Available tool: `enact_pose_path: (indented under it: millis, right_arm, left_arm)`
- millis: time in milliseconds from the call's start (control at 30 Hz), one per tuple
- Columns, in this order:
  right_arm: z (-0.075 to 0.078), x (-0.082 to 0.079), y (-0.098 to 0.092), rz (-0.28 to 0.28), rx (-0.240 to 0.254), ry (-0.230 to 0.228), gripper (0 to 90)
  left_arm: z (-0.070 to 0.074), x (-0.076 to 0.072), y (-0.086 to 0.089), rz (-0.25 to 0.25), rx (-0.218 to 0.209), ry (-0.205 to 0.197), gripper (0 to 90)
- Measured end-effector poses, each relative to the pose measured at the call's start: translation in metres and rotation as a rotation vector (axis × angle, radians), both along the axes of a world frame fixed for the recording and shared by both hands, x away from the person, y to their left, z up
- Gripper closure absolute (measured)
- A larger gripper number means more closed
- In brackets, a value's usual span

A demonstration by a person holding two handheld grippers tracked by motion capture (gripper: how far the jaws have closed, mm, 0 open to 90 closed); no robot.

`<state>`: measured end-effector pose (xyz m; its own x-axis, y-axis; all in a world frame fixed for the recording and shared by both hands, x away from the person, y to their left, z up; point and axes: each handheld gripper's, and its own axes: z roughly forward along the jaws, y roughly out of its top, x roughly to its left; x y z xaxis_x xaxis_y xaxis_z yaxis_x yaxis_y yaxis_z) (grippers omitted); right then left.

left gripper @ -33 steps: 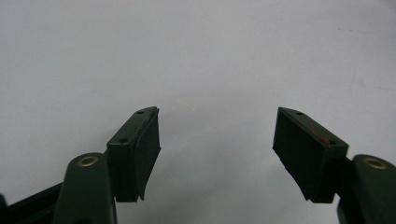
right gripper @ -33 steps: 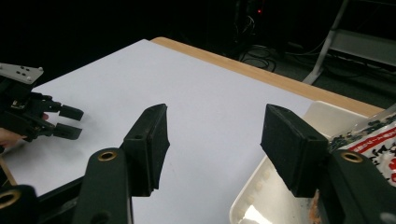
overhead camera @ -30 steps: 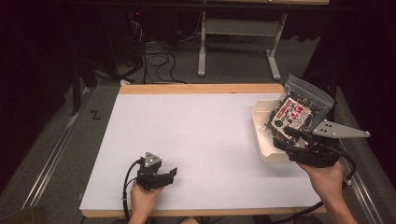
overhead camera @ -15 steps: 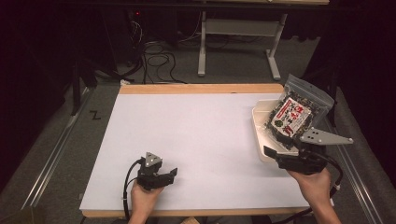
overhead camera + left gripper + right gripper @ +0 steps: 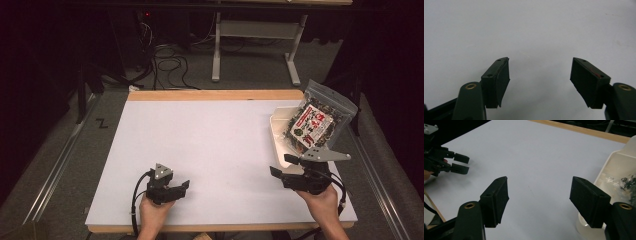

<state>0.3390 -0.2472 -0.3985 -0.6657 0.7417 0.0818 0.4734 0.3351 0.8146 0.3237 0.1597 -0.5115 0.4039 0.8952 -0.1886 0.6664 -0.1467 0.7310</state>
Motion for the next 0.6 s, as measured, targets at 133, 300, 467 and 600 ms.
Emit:
enact_pose_path:
  millis: [133,300,467,600]
  right_arm:
    - [-0.008,0.003,0.005,0.004,-0.009,0.021,31.8]
    - [-0.019,0.007,0.011,-0.001,-0.005,0.045,31.8]
    - [-0.028,0.013,0.018,0.006,-0.005,0.063,31.9]
    - [-0.032,0.014,0.022,0.010,-0.006,0.066,32.2]
  left_arm:
    - [0.000,0.001,-0.002,-0.007,0.006,-0.001,32.1]
    - [-0.001,0.000,-0.001,-0.002,0.002,0.002,32.1]
    - [0.000,0.001,-0.003,-0.012,0.009,0.000,32.1]
    - [0.000,0.000,-0.004,-0.019,0.016,-0.001,32.0]
